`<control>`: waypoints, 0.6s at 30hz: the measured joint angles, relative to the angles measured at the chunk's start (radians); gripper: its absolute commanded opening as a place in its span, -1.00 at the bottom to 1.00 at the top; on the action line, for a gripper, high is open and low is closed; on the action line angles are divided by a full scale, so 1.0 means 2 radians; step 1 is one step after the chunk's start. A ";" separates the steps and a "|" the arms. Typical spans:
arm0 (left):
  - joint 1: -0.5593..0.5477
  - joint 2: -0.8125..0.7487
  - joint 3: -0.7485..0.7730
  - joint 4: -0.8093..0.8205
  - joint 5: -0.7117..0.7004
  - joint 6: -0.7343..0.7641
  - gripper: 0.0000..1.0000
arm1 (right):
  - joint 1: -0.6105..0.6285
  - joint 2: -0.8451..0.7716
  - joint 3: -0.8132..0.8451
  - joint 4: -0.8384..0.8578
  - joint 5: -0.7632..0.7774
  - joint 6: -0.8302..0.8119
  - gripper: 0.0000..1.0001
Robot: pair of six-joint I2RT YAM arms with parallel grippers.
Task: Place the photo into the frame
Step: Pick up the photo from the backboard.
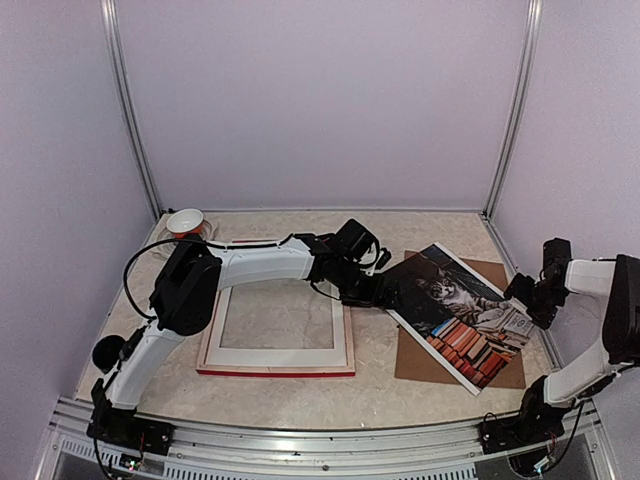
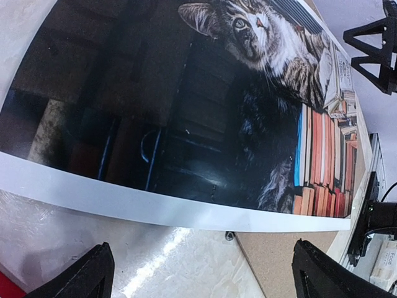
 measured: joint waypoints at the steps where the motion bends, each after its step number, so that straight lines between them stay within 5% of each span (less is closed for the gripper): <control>1: 0.000 0.002 0.000 0.000 -0.001 -0.001 0.98 | 0.000 -0.006 -0.002 -0.001 0.000 0.000 0.98; 18: 0.000 0.019 0.017 0.020 -0.010 -0.023 0.98 | -0.001 -0.068 -0.040 -0.023 0.009 0.006 0.98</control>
